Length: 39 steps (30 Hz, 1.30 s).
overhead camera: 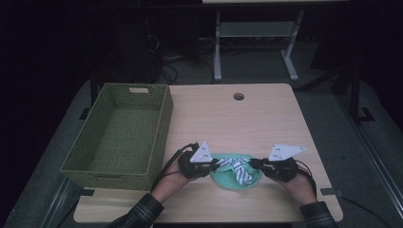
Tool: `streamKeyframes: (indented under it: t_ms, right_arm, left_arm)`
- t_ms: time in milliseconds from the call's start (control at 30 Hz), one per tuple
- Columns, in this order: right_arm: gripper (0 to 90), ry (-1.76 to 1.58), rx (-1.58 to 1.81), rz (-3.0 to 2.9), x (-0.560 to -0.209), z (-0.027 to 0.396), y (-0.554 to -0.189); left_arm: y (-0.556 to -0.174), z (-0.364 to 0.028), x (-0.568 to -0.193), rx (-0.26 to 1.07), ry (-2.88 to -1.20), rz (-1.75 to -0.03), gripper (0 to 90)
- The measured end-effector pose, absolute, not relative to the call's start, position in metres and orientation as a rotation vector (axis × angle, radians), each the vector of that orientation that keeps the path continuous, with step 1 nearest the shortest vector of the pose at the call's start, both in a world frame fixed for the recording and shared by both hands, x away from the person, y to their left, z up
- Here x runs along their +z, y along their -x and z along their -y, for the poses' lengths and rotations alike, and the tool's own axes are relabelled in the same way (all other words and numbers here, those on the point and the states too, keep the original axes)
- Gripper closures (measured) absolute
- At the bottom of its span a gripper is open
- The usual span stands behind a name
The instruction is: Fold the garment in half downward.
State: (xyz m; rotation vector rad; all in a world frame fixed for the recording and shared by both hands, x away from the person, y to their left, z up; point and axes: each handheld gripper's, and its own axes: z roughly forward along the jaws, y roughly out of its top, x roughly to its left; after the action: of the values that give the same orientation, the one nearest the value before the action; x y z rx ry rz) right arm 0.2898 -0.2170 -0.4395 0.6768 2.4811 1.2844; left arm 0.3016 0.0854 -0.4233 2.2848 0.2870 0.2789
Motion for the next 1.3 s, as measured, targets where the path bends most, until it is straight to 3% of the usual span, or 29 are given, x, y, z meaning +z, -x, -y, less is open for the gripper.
streamKeyframes:
  t_ms: [533, 900, 1000, 1133, 1300]
  right_arm:
    - [77.5, -0.688, 1.326, -2.568, -0.448, 0.22, -0.272]
    - [69.5, -0.718, 1.42, -2.517, -0.435, 0.228, -0.27]
    - [76.9, -0.725, 1.418, -2.503, -0.43, 0.229, -0.279]
    - [87.5, -0.749, 1.376, -2.529, -0.43, 0.222, -0.295]
    - [89.3, -0.756, 1.314, -2.61, -0.442, 0.209, -0.306]
  left_arm:
    - [-0.287, -0.085, -0.432, 0.151, -2.34, -0.283, 70.5]
    - [-0.289, -0.091, -0.41, 0.131, -2.237, -0.317, 61.0]
    - [-0.298, -0.09, -0.406, 0.153, -2.229, -0.325, 65.7]
    - [-0.311, -0.079, -0.412, 0.134, -2.256, -0.371, 78.4]
    - [-0.318, -0.066, -0.428, 0.097, -2.317, -0.399, 83.9]
